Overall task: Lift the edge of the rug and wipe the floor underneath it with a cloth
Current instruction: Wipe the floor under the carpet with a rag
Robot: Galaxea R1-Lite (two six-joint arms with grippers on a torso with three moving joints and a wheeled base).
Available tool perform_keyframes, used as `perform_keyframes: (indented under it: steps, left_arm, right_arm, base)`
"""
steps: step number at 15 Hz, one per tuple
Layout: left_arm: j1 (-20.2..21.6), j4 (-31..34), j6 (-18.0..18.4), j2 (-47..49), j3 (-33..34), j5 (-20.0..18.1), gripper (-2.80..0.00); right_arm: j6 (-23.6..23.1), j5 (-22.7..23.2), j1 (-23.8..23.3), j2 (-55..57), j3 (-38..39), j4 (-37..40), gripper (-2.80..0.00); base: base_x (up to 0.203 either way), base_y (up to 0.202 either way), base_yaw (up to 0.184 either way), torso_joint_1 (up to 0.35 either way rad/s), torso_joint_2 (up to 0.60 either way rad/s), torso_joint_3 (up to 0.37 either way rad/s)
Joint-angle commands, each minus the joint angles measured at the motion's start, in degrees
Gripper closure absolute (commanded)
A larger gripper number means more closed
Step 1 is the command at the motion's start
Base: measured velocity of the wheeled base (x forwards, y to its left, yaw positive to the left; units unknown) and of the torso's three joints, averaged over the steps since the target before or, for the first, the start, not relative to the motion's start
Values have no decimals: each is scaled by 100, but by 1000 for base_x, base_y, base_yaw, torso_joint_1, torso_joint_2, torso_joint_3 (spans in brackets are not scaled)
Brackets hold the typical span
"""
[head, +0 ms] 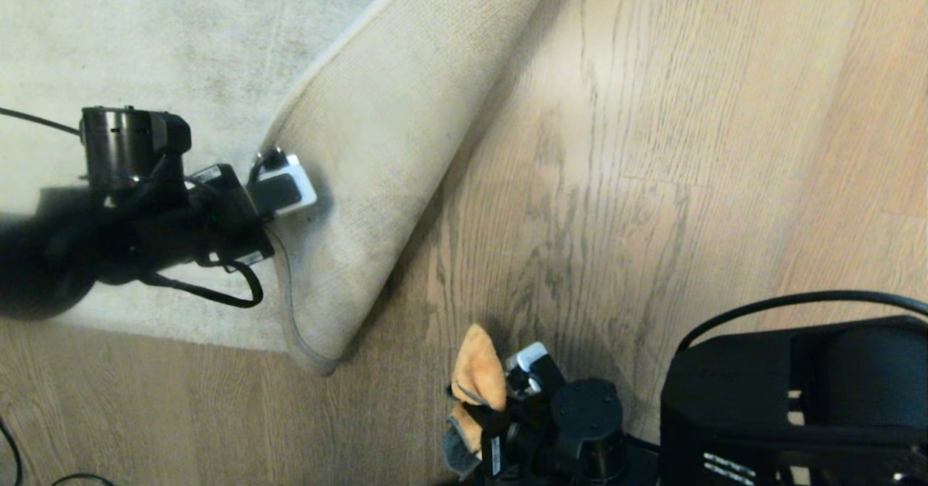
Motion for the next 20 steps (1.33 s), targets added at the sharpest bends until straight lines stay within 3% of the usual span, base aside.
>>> perform_keyframes:
  steps: [1,9,17,20]
  left_arm:
    - [-6,-5,36,19,9,9,0]
    - [-32,-22,54,-7,109,18,0]
    - [-58,-260,71,19,215,26,0]
    - [-58,-260,71,19,215,26,0]
  right_arm:
    - [-7,-22,-232,61,-13,-224,0]
    - [-370,15,-1518,-271,-57,-232,0]
    - [-734,1061,-2915,-1127,-40,-145,0]
    - [-750,1225,-2911,-1473,62,25,0]
  base:
    - [0,0,0,0,0,0]
    - [0,0,0,0,0,0]
    - [0,0,0,0,0,0]
    - [0,0,0,0,0,0]
